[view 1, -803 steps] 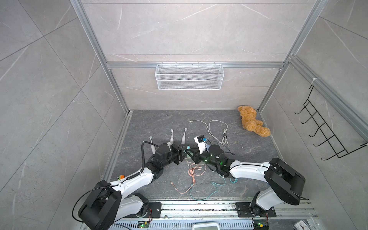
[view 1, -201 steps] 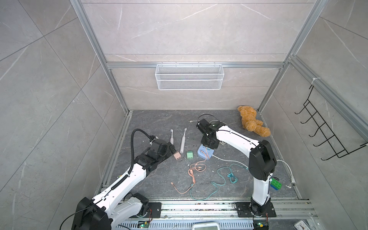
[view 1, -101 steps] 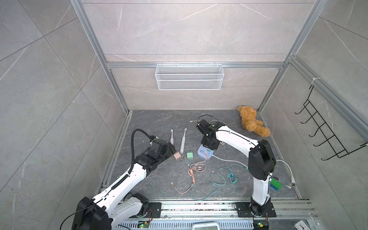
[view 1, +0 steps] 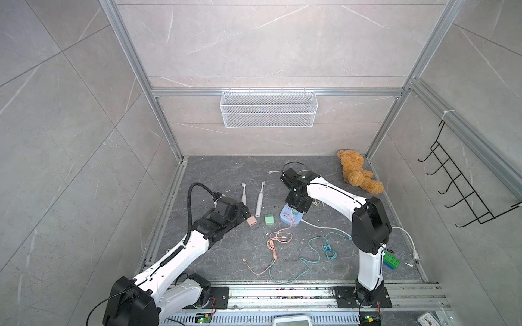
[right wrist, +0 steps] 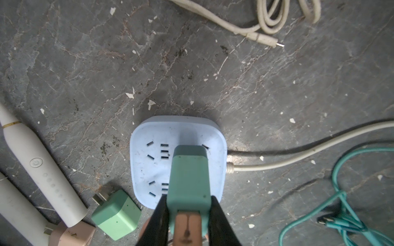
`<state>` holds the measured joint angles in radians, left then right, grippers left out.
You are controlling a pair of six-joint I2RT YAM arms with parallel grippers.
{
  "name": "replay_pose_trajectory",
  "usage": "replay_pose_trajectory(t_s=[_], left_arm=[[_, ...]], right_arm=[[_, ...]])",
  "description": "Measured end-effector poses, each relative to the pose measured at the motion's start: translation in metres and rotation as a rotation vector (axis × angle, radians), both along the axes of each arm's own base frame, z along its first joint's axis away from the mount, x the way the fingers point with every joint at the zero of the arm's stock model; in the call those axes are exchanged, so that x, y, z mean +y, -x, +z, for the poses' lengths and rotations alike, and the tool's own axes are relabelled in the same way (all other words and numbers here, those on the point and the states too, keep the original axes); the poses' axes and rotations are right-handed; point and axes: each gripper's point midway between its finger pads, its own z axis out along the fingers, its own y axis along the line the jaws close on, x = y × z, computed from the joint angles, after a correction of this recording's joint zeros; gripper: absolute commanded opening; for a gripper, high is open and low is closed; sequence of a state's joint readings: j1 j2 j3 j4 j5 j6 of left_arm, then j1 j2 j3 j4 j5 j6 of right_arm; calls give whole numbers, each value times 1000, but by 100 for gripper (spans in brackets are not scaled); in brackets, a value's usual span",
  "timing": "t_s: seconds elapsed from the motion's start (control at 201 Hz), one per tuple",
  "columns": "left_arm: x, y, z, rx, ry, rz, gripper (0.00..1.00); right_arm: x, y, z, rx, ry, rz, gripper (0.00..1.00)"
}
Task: Charge the electric toothbrush
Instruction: Insert the plug into the socket.
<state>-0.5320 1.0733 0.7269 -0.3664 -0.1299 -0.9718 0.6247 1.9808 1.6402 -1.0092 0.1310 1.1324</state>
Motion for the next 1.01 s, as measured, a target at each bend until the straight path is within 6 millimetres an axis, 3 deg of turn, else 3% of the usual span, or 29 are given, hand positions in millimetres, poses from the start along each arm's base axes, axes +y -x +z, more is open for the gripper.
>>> replay_pose_trajectory(t_s=[0.533, 1.01], left_arm=[[-5, 2, -7, 31, 6, -19, 92], [-9, 4, -10, 49, 19, -37, 92]], right_arm=[[-8, -12, -12, 100, -28, -46, 0], [-11, -18, -8, 154, 45, 59, 0]])
